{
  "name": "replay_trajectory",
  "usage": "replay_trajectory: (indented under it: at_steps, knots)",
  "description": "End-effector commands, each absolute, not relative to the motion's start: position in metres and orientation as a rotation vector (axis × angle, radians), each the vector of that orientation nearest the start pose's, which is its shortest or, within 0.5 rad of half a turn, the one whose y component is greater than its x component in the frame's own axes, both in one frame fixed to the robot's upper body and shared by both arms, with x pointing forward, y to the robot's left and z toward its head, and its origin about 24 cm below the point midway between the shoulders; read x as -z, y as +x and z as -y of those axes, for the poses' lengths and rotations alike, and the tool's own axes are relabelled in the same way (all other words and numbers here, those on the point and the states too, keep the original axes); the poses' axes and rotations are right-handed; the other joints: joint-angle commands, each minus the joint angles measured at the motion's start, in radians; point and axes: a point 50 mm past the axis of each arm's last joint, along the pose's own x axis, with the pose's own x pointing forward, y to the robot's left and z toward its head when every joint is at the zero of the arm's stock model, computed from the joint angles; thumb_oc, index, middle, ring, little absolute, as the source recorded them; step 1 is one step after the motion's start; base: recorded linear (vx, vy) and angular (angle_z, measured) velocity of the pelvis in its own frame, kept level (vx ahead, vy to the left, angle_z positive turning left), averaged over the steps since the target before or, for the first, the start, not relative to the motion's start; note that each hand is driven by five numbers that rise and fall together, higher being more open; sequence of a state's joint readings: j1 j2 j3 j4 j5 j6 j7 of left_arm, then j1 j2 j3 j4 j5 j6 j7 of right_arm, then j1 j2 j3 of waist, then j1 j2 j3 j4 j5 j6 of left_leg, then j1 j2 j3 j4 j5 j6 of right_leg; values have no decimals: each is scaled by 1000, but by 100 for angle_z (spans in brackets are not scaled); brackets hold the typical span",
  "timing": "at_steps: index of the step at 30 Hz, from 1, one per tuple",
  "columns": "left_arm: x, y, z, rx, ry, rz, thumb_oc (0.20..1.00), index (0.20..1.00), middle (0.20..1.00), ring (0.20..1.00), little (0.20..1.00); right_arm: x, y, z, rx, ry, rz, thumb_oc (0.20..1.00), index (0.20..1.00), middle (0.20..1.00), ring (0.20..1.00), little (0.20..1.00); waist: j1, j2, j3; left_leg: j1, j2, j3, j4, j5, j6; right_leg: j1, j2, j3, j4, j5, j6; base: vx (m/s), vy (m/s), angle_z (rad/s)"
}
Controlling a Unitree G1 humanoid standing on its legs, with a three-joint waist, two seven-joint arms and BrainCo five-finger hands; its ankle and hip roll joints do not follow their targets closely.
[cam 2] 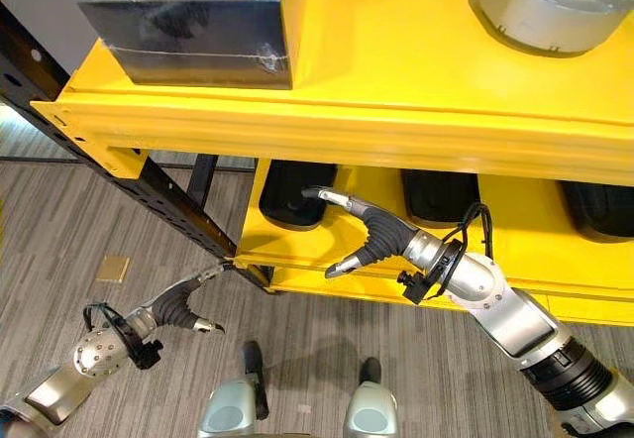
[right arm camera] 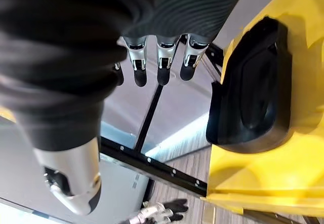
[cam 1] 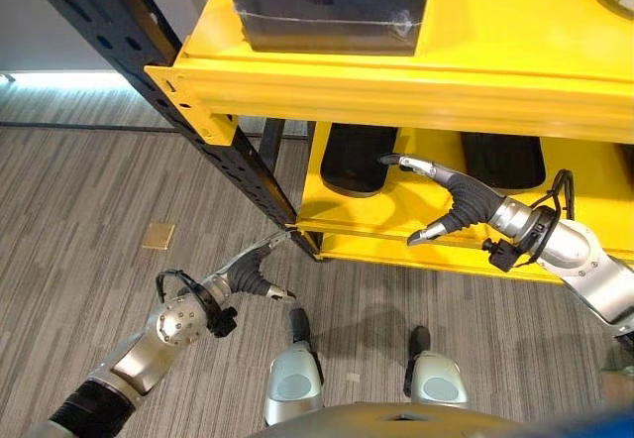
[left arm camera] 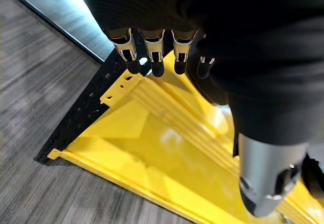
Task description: Move parts from the plastic box to the shelf.
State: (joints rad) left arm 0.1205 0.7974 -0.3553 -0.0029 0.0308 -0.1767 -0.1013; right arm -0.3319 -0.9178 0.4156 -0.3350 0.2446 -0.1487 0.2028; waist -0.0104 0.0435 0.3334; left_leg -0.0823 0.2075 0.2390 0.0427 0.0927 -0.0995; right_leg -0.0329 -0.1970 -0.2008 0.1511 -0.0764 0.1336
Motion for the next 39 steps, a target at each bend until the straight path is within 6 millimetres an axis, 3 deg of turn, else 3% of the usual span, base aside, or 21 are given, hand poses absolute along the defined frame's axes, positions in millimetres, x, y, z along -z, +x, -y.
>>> replay_trajectory:
  at_steps: [1, 5, 11, 25, 31, 39]
  knots:
    - [-29, 207, -224, 432, 783, -107, 1000, 1000, 1000, 1000, 1000, -197, 248, 129, -739, -705, 590, 1000, 1000, 1000, 1000, 1000, 15, -13, -9, 9, 19, 24, 117, -71, 10, -37, -16, -50, 149, -59, -20, -11, 150, 8]
    - [-20, 207, -214, 408, 733, -74, 1000, 1000, 1000, 1000, 1000, -197, 271, 112, -589, -702, 559, 1000, 1000, 1000, 1000, 1000, 32, 13, 12, -1, 4, 26, 121, -73, 13, -52, -36, -60, 175, -70, -27, -23, 146, 11]
    - [-18, 213, -204, 404, 705, -59, 1000, 1000, 1000, 1000, 1000, -205, 276, 89, -610, -737, 554, 1000, 1000, 1000, 1000, 1000, 47, 33, 35, -20, -9, 17, 145, -83, 13, -70, -55, -64, 217, -84, -30, 10, 79, 6]
    - [-21, 220, -197, 396, 720, -14, 1000, 1000, 1000, 1000, 1000, -178, 297, 71, -588, -806, 388, 1000, 1000, 1000, 1000, 1000, 69, 43, 89, -58, -20, 16, 181, -94, 20, -112, -72, -68, 264, -87, -33, -3, 5, 1]
    - [-20, 222, -197, 389, 728, -19, 1000, 1000, 1000, 1000, 1000, -157, 306, 71, -601, -845, 275, 1000, 1000, 1000, 1000, 1000, 73, 40, 103, -66, -19, 17, 208, -107, 22, -122, -76, -75, 307, -109, -42, 13, -7, 2]
    - [-19, 223, -197, 386, 729, -19, 1000, 1000, 1000, 1000, 1000, -149, 311, 72, -601, -888, 240, 1000, 1000, 1000, 1000, 1000, 74, 39, 108, -66, -22, 20, 212, -110, 25, -135, -76, -74, 330, -116, -46, 0, 0, 0]
